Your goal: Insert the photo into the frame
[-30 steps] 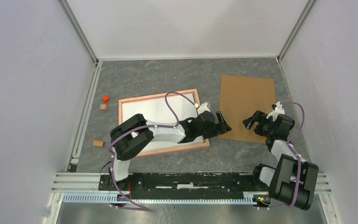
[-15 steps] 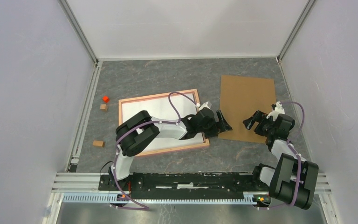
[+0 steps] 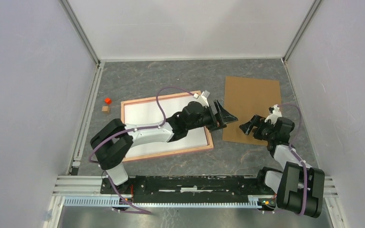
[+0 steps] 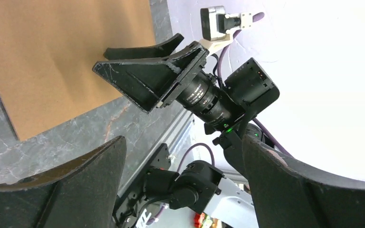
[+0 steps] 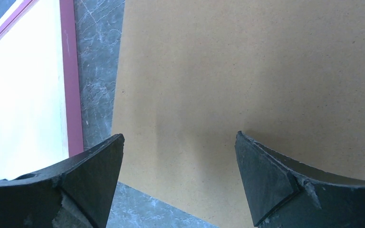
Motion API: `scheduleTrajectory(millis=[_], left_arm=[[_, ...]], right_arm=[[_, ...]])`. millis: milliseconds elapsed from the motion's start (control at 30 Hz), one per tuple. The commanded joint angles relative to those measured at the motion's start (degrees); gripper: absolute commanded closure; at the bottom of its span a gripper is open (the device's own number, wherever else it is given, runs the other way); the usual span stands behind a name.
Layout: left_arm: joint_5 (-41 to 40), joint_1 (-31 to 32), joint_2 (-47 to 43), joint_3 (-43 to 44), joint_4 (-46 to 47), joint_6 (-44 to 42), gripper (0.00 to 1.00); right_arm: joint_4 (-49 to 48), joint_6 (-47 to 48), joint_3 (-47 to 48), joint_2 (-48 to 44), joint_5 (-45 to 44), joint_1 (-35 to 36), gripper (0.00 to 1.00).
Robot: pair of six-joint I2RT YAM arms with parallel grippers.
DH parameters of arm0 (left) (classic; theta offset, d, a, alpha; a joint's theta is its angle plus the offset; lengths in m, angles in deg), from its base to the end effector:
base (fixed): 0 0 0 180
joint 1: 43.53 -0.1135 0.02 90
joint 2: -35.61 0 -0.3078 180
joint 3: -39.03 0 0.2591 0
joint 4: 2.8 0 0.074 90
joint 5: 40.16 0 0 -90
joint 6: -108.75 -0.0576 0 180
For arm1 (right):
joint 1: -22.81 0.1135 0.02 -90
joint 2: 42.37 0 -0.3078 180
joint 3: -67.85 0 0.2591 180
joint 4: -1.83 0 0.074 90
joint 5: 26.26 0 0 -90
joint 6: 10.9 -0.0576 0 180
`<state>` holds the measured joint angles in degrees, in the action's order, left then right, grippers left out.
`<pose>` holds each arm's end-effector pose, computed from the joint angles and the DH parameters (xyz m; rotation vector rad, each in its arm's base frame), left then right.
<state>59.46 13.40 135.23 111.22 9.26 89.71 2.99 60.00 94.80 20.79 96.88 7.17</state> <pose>0.2252 -0.3635 0.2629 -0.1292 2.2097 -1.5942 0.1888 -0.0202 0.1609 0.3409 2.1528 0.6735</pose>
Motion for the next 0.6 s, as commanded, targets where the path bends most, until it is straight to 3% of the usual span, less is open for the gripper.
scheduleTrajectory(millis=[0,100,300,567], left_arm=[[-1.96,-0.64,-2.08,-0.20,-5.02,-5.76,0.02],[-4.11,-0.46,0.33,4.02,-14.26,-12.21,0.00],[-4.98,0.02,8.08,11.40,-19.63,-15.89,0.00],[-7.81,0.64,15.01,18.39,-24.42,-15.20,0.00]], right_arm=[[11.83,-0.30,-1.36,-0.52,-2.63,1.26,0.07],[19.08,3.85,4.39,-2.48,-11.92,1.24,0.05],[24.42,6.10,14.59,-2.23,-39.70,0.87,0.02],[22.70,6.45,19.62,3.51,-46.75,-5.61,0.02]])
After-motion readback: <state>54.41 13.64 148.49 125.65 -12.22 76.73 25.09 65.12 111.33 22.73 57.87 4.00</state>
